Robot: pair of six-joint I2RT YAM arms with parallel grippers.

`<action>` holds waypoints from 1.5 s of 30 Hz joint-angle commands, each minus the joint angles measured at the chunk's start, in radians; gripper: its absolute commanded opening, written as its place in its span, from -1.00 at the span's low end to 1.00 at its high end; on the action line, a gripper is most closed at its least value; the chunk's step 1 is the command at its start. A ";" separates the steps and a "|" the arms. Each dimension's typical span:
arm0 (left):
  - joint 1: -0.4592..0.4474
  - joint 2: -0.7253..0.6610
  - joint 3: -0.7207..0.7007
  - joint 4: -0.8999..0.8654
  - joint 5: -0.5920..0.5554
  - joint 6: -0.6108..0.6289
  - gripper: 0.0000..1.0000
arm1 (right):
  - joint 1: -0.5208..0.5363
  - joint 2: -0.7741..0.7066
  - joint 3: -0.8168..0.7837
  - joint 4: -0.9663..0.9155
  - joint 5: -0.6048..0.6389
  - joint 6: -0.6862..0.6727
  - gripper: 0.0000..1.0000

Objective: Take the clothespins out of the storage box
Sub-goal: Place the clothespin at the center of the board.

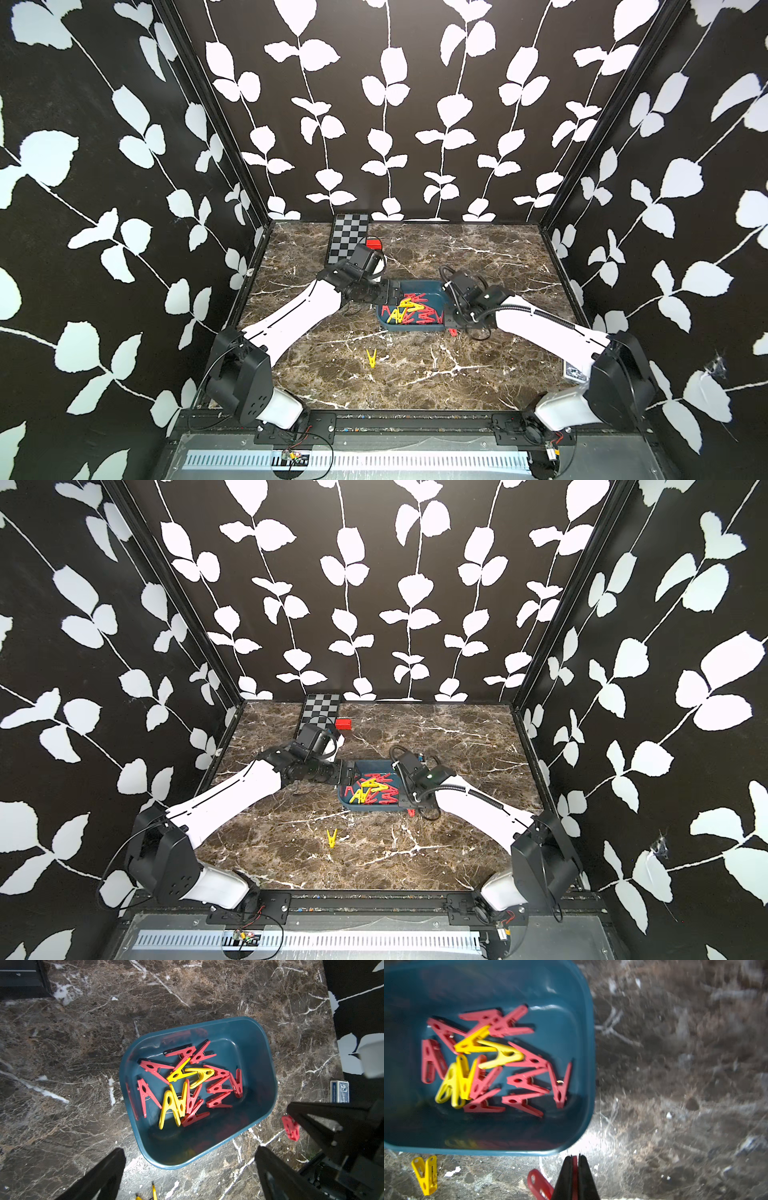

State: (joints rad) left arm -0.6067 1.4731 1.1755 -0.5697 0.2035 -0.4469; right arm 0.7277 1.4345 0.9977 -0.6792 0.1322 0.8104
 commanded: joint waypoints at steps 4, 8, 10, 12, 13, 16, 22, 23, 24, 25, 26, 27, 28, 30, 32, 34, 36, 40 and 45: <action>0.004 -0.054 -0.028 -0.010 0.011 0.010 0.98 | 0.086 0.005 -0.100 0.069 0.072 0.200 -0.85; 0.005 -0.071 -0.040 -0.023 0.004 0.017 0.98 | 0.117 0.039 -0.142 0.114 0.084 0.266 -0.86; 0.004 -0.074 -0.042 -0.036 -0.001 0.019 0.98 | 0.130 0.054 -0.157 0.132 0.086 0.286 -0.86; 0.004 -0.081 -0.047 -0.039 -0.003 0.020 0.98 | 0.138 0.067 -0.168 0.137 0.086 0.308 -0.86; 0.004 -0.083 -0.050 -0.039 -0.002 0.020 0.98 | 0.140 0.075 -0.175 0.144 0.082 0.316 -0.86; 0.005 -0.090 -0.054 -0.045 -0.007 0.021 0.98 | 0.146 0.087 -0.190 0.148 0.080 0.346 -0.86; 0.004 -0.092 -0.057 -0.047 -0.008 0.019 0.98 | 0.152 0.099 -0.208 0.141 0.087 0.394 -0.86; 0.004 -0.092 -0.057 -0.048 -0.009 0.019 0.98 | 0.153 0.100 -0.211 0.141 0.087 0.398 -0.85; 0.005 -0.092 -0.057 -0.048 -0.009 0.018 0.98 | 0.154 0.100 -0.212 0.139 0.089 0.401 -0.84; 0.005 -0.092 -0.059 -0.047 -0.009 0.018 0.98 | 0.156 0.101 -0.212 0.140 0.091 0.403 -0.81; 0.004 -0.092 -0.059 -0.046 -0.009 0.017 0.98 | 0.157 0.104 -0.212 0.141 0.090 0.403 -0.78; 0.005 -0.092 -0.059 -0.045 -0.009 0.016 0.98 | 0.157 0.107 -0.212 0.140 0.088 0.403 -0.76; 0.005 -0.092 -0.059 -0.045 -0.007 0.016 0.98 | 0.157 0.112 -0.211 0.139 0.088 0.402 -0.71; 0.004 -0.092 -0.059 -0.045 -0.007 0.016 0.98 | 0.157 0.120 -0.206 0.136 0.084 0.400 -0.57; 0.004 -0.092 -0.059 -0.045 -0.006 0.017 0.98 | 0.158 0.122 -0.197 0.132 0.084 0.395 -0.51; 0.005 -0.092 -0.059 -0.045 -0.006 0.014 0.98 | 0.159 0.117 -0.191 0.128 0.089 0.390 -0.44; 0.005 -0.091 -0.057 -0.044 -0.004 0.013 0.98 | 0.159 0.102 -0.182 0.119 0.099 0.385 -0.40; 0.005 -0.083 -0.050 -0.038 0.000 0.009 0.98 | 0.157 0.051 -0.162 0.095 0.131 0.360 -0.30; 0.005 -0.059 -0.034 -0.024 0.010 0.003 0.98 | 0.147 -0.007 -0.114 0.074 0.160 0.273 0.07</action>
State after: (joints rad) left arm -0.6067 1.4193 1.1294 -0.5934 0.2031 -0.4427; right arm 0.8783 1.4685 0.8433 -0.5694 0.2447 1.1179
